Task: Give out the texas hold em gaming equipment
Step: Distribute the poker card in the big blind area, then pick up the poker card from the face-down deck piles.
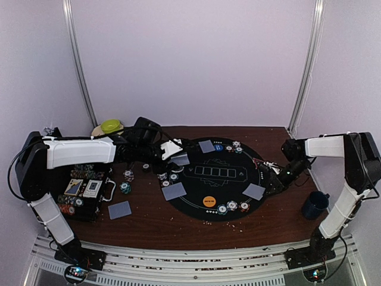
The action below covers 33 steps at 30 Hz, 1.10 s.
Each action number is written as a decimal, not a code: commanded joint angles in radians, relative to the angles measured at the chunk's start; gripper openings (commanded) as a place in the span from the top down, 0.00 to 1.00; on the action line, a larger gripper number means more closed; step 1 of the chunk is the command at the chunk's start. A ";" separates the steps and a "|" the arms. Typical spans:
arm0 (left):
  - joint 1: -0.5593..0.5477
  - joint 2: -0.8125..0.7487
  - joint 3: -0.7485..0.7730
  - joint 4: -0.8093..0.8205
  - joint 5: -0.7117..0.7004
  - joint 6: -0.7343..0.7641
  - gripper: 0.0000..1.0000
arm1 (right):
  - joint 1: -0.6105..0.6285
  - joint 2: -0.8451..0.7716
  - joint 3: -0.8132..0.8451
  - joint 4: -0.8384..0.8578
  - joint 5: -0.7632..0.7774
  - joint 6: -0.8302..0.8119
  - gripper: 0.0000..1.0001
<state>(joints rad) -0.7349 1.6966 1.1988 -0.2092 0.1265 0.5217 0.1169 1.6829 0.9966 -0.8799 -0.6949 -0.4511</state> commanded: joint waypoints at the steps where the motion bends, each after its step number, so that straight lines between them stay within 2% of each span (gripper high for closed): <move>1: 0.003 -0.027 0.001 0.047 -0.004 0.000 0.96 | 0.011 0.006 0.035 -0.044 0.035 -0.030 0.72; 12: 0.003 -0.032 0.001 0.046 -0.003 0.006 0.96 | 0.027 -0.027 0.095 -0.059 0.137 -0.024 0.62; 15: 0.002 -0.032 0.007 0.037 -0.004 0.010 0.96 | 0.036 -0.076 0.171 -0.023 0.212 0.013 0.51; 17: 0.002 -0.027 0.022 0.016 -0.006 0.013 0.96 | 0.048 -0.107 0.236 0.011 0.247 0.026 0.37; 20: 0.001 -0.024 0.046 -0.014 -0.027 0.017 0.96 | 0.064 -0.132 0.331 0.044 0.270 0.035 0.02; 24: 0.002 -0.046 0.055 -0.015 -0.037 0.023 0.96 | 0.072 -0.113 0.499 0.031 0.199 0.045 0.00; 27: 0.002 -0.049 0.065 -0.024 -0.030 0.025 0.95 | 0.104 -0.056 0.636 0.043 0.165 0.116 0.00; 29: 0.001 -0.049 0.067 -0.030 -0.020 0.027 0.96 | 0.157 -0.015 0.706 0.030 0.141 0.116 0.00; 33: 0.000 -0.058 0.054 -0.032 -0.020 0.032 0.96 | 0.302 0.033 0.739 0.138 0.127 0.144 0.00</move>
<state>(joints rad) -0.7349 1.6791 1.2343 -0.2577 0.1005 0.5377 0.2897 1.6539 1.7027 -0.8055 -0.5121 -0.3511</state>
